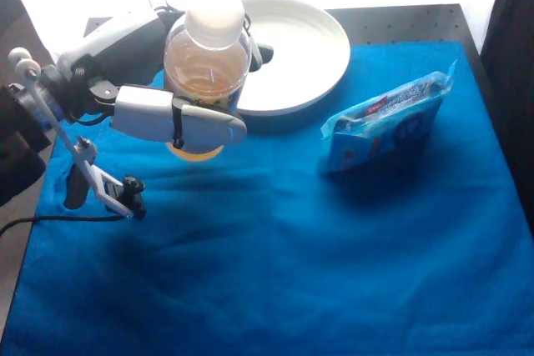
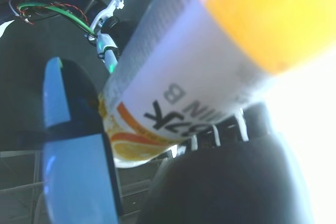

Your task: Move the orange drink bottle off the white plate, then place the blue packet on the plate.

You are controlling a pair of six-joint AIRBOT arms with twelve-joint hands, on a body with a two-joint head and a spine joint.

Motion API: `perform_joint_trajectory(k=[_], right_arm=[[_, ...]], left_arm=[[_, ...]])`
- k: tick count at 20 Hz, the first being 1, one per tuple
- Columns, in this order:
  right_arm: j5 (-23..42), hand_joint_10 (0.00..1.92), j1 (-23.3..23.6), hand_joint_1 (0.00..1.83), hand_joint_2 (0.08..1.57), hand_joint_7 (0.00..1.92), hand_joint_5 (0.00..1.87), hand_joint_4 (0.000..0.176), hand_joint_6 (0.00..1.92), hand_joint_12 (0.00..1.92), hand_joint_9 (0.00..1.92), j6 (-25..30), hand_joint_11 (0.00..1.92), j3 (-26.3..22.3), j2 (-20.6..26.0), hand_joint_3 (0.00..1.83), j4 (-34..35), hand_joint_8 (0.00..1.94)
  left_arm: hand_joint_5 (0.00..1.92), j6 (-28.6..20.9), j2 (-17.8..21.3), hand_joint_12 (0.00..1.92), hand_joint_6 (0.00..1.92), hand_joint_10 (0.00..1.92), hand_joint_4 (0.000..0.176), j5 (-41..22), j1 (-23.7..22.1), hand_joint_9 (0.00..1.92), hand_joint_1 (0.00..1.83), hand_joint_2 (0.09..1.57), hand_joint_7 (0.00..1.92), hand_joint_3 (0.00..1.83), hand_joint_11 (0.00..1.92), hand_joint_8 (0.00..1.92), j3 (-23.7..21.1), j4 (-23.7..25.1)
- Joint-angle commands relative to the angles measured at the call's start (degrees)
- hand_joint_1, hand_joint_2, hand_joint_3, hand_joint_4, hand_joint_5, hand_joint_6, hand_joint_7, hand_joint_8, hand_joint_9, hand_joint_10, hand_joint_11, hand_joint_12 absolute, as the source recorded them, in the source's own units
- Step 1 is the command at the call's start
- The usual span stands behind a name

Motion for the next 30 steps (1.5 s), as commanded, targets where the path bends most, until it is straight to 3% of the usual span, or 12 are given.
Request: perform_joint_trajectory(k=[1, 4, 7, 8, 9, 12, 13, 16, 22, 24, 28, 30], right_arm=[[6.37, 0.0, 0.88, 0.52, 0.96, 0.07, 0.01, 0.176, 0.0, 0.62, 0.12, 0.68, 0.0, 0.19, -0.09, 0.0, 2.84, 0.0], [6.41, 0.0, 0.88, 0.51, 0.94, 0.08, 0.02, 0.176, 0.0, 0.67, 0.13, 0.72, 0.0, 0.2, -0.09, 0.0, 2.84, 0.0], [6.48, 0.0, 0.88, 0.48, 0.94, 0.1, 0.02, 0.176, 0.0, 0.64, 0.12, 0.72, 0.0, 0.21, -0.12, 0.0, 2.84, 0.0], [6.48, 0.0, 0.88, 0.48, 0.94, 0.1, 0.02, 0.176, 0.0, 0.64, 0.12, 0.72, 0.0, 0.21, -0.13, 0.0, 2.84, 0.0], [6.49, 0.0, 0.88, 0.49, 0.94, 0.1, 0.01, 0.176, 0.0, 0.63, 0.12, 0.72, 0.0, 0.22, -0.13, 0.0, 2.84, 0.0], [6.5, 0.0, 0.88, 0.46, 0.94, 0.09, 0.0, 0.176, 0.0, 0.56, 0.1, 0.72, 0.0, 0.24, -0.26, 0.0, 2.84, 0.0], [6.5, 0.0, 0.88, 0.46, 0.94, 0.08, 0.0, 0.175, 0.0, 0.69, 0.12, 0.72, 0.0, 0.24, -0.29, 0.0, 2.84, 0.0], [6.5, 0.0, 0.89, 0.46, 0.93, 0.09, 0.0, 0.176, 0.0, 0.75, 0.12, 0.72, 0.0, 0.3, -0.43, 0.0, 2.84, 0.0], [6.5, 0.0, 0.89, 0.46, 0.9, 0.09, 0.01, 0.176, 0.0, 0.8, 0.11, 0.72, 0.0, 0.38, -0.6, 0.0, 2.85, 0.0], [6.51, 0.0, 0.89, 0.45, 0.91, 0.11, 0.01, 0.176, 0.0, 0.79, 0.12, 0.72, 0.0, 0.38, -0.63, 0.0, 2.85, 0.0], [6.51, 0.0, 0.89, 0.46, 0.91, 0.11, 0.01, 0.176, 0.0, 0.81, 0.13, 0.72, 0.0, 0.38, -0.66, 0.0, 2.85, 0.0], [6.52, 0.0, 0.89, 0.47, 0.91, 0.12, 0.01, 0.176, 0.0, 0.74, 0.13, 0.72, 0.0, 0.38, -0.73, 0.0, 2.85, 0.0]], left_arm=[[0.83, -1.03, -0.08, 0.9, 1.21, 0.0, 0.022, -7.63, -0.38, 0.64, 1.02, 1.19, 0.78, 0.0, 0.23, 0.01, 0.06, -2.95], [0.83, -1.03, -0.01, 0.87, 1.2, 0.0, 0.099, -7.7, -0.26, 0.62, 0.98, 1.19, 0.75, 0.0, 0.23, 0.0, -0.06, -2.94], [0.85, -1.42, 0.68, 0.9, 1.18, 0.01, 0.0, -7.7, -0.04, 0.66, 1.04, 1.18, 0.78, 0.0, 0.23, 0.01, -0.66, -2.63], [0.85, -1.74, 1.03, 0.9, 1.18, 0.01, 0.0, -7.61, 0.01, 0.66, 1.04, 1.18, 0.78, 0.0, 0.23, 0.01, -0.98, -2.26], [0.85, -2.34, 1.52, 0.81, 1.18, 0.01, 0.066, -7.38, 0.08, 0.67, 1.01, 1.18, 0.8, 0.0, 0.25, 0.0, -1.38, -1.73], [0.82, -2.92, 2.46, 0.91, 1.23, 0.01, 0.0, -7.75, 0.37, 0.7, 1.03, 1.2, 0.83, 0.0, 0.26, 0.01, -2.35, -1.39], [0.88, -3.85, 2.46, 1.14, 1.13, 0.05, 0.0, -7.86, 0.39, 0.8, 1.15, 1.21, 0.69, 0.03, 0.3, 1.19, -2.36, -1.06], [0.8, -5.11, 2.46, 1.26, 1.16, 0.09, 0.0, -7.89, 0.63, 0.81, 1.15, 1.25, 0.65, 0.0, 0.25, 1.59, -2.45, -0.41], [0.85, -6.09, 2.64, 1.29, 1.13, 0.17, 0.0, -6.86, 1.18, 0.81, 1.16, 1.24, 0.64, 0.0, 0.31, 1.56, -2.59, 1.0], [0.8, -6.13, 2.68, 1.24, 1.25, 0.16, 0.0, -6.87, 1.44, 0.73, 1.04, 1.21, 0.69, 0.0, 0.24, 0.42, -2.69, 1.01], [0.73, -6.16, 2.5, 1.18, 1.36, 0.05, 0.038, -7.0, 1.85, 0.58, 0.97, 1.25, 0.69, 0.0, 0.08, 0.02, -2.9, 1.15], [0.55, -6.16, 2.39, 0.94, 0.17, 0.0, 0.0, -7.16, 1.98, 0.45, 0.86, 1.12, 0.48, 0.0, 0.01, 0.0, -2.96, 1.23]])
